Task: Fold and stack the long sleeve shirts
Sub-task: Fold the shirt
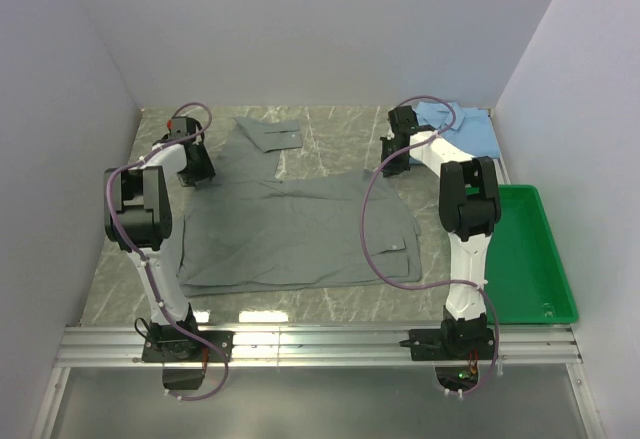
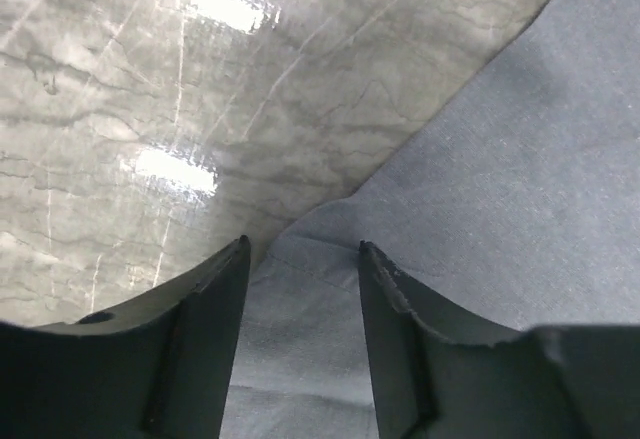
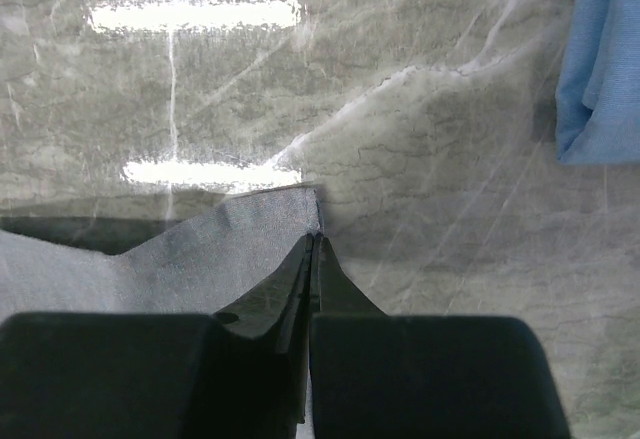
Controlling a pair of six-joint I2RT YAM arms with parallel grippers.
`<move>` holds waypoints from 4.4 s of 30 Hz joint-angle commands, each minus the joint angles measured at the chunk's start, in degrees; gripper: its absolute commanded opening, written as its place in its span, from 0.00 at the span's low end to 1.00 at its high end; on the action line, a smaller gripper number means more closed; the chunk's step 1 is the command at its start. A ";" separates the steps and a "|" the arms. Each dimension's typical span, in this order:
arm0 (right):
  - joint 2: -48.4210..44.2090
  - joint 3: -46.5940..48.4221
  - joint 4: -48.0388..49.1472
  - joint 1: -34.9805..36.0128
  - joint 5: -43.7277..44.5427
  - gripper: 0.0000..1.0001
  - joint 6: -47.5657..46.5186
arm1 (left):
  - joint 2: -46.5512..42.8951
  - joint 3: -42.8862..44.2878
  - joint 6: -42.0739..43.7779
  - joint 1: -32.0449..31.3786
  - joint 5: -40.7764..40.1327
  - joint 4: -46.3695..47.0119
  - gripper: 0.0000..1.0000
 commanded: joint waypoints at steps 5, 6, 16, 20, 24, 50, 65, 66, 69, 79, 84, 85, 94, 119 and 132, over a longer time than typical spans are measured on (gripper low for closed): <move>-4.78 -1.44 1.95 0.47 0.13 0.00 -0.08 | 3.46 -0.68 -0.17 -0.83 -0.51 -1.00 0.31; -4.95 -1.70 2.04 0.47 0.21 0.00 -0.08 | 3.81 -0.68 -0.25 -0.83 -0.33 -1.08 0.26; -5.92 -0.74 2.04 0.47 1.10 0.00 -0.43 | 0.47 0.20 2.64 -0.74 2.12 0.94 0.00; -8.02 -1.35 2.83 0.38 1.09 0.00 0.88 | -4.00 -0.94 1.94 -0.74 3.10 2.25 0.00; -12.50 -4.51 5.29 0.38 1.53 0.00 2.81 | -8.40 -2.44 0.10 -0.74 1.87 3.31 0.01; -32.28 -34.84 20.50 -2.52 3.73 0.00 13.63 | -32.22 -24.41 -7.64 -0.74 -6.22 5.42 0.00; -37.12 -43.36 21.12 -2.96 0.31 0.00 14.60 | -36.18 -32.50 -10.89 -0.74 -9.47 1.91 0.00; -37.30 -43.63 20.68 -3.05 -0.04 0.01 14.51 | -36.09 -32.67 -11.06 -0.74 -9.82 1.64 0.01; -37.56 -44.94 19.36 -2.96 -1.63 0.05 14.60 | -35.74 -32.59 -11.68 -0.74 -11.48 0.59 0.01; -41.69 -49.43 17.78 -2.70 -5.14 0.27 14.86 | -35.12 -32.32 -13.00 -0.56 -13.52 -0.38 0.00; -46.78 -51.80 18.39 -2.34 -4.71 0.27 16.97 | -35.92 -32.94 -12.12 -0.48 -11.93 -0.82 0.01; -48.62 -51.98 18.74 -2.35 -4.62 0.27 17.06 | -36.27 -33.11 -12.21 -0.56 -11.93 -0.99 0.01; -53.58 -49.97 23.76 -1.03 -6.37 0.32 16.53 | -36.97 -32.15 -13.70 -0.56 -14.66 -3.62 0.12; -37.99 -41.61 13.82 7.06 -4.09 0.47 12.32 | -26.88 -10.91 -11.07 -4.50 -5.96 -2.05 0.99; -47.22 -44.68 16.01 7.06 -8.13 0.59 11.35 | 0.46 15.22 -16.60 -5.57 -6.14 -7.94 0.84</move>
